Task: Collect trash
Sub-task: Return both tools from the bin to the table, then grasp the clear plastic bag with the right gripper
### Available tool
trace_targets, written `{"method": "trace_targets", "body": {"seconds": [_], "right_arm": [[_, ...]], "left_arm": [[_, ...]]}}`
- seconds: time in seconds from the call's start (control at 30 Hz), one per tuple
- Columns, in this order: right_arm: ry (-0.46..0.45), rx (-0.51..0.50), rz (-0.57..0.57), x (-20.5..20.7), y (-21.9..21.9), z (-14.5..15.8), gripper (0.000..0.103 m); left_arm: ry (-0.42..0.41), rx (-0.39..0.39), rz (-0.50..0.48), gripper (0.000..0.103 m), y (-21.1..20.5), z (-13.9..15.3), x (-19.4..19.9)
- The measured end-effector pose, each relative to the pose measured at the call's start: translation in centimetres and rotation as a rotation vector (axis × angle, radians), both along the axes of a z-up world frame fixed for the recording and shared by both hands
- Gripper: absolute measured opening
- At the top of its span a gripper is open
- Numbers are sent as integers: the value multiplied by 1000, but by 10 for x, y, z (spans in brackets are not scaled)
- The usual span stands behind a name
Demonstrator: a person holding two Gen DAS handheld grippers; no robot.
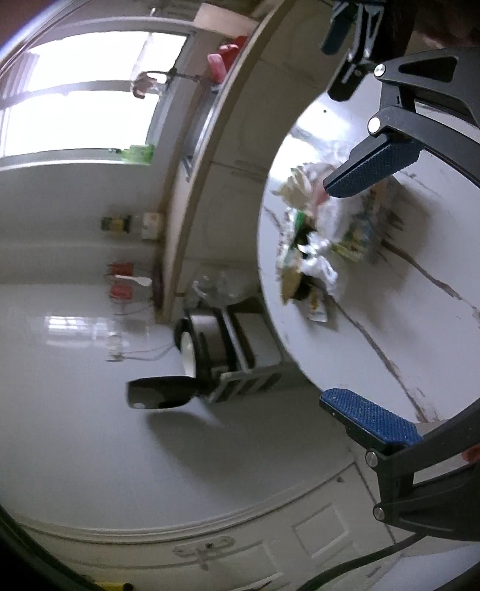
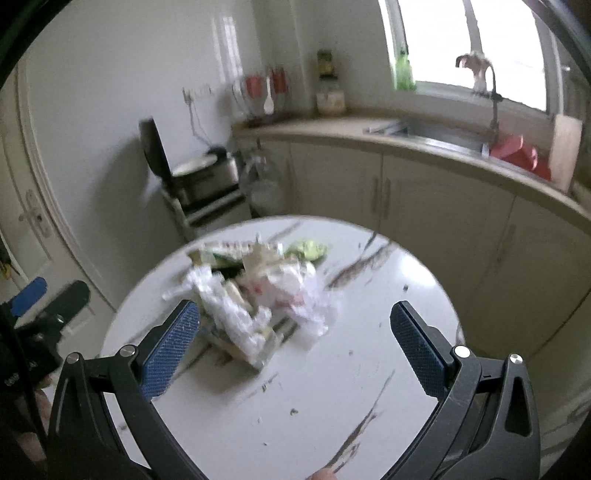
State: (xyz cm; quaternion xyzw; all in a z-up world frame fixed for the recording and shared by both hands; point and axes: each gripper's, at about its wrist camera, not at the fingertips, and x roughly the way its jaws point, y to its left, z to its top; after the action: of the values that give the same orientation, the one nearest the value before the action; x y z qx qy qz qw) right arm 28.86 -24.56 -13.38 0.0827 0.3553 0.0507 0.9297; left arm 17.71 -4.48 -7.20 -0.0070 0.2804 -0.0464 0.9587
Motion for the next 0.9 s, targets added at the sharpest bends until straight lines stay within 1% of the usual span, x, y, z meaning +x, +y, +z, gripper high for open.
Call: {"method": "trace_targets", "body": {"seconds": [0.1, 0.2, 0.23, 0.27, 0.37, 0.5, 0.53, 0.57, 0.63, 0.67, 0.7, 0.73, 0.77, 0.8, 0.83, 0.9], "right_arm": [[77, -17, 38, 14, 7, -26, 103], [131, -19, 90, 26, 18, -48, 103], [142, -19, 105, 30, 22, -52, 103], [150, -18, 120, 33, 26, -57, 103], [172, -14, 147, 44, 37, -70, 102], [176, -7, 189, 63, 49, -77, 96], [178, -6, 209, 70, 54, -78, 92], [179, -4, 222, 74, 56, -79, 90], [194, 2, 262, 84, 66, -85, 79], [204, 0, 275, 88, 70, -88, 76], [215, -7, 288, 91, 74, -92, 65], [227, -16, 301, 94, 78, -97, 51], [221, -13, 311, 94, 80, -98, 49], [205, -4, 316, 92, 79, -97, 35], [197, -3, 316, 91, 77, -95, 24], [188, 12, 328, 86, 69, -92, 23]], "left_arm": [[52, -6, 6, 102, 9, -8, 10], [85, -7, 10, 102, 19, -12, 20], [96, -4, 16, 102, 22, -16, 24], [92, 3, 51, 102, 25, -18, 28], [132, 3, 67, 102, 37, -27, 41], [167, 4, 94, 102, 48, -34, 56], [171, 16, 168, 102, 50, -35, 59], [176, 15, 167, 102, 51, -36, 62], [181, 18, 173, 102, 52, -37, 68], [183, 22, 176, 102, 52, -37, 70], [186, 25, 172, 102, 51, -36, 73], [186, 29, 173, 102, 49, -40, 76], [189, 32, 172, 102, 47, -41, 77], [192, 33, 170, 102, 46, -43, 80], [196, 33, 167, 102, 44, -44, 82], [203, 30, 158, 102, 40, -47, 85]]}}
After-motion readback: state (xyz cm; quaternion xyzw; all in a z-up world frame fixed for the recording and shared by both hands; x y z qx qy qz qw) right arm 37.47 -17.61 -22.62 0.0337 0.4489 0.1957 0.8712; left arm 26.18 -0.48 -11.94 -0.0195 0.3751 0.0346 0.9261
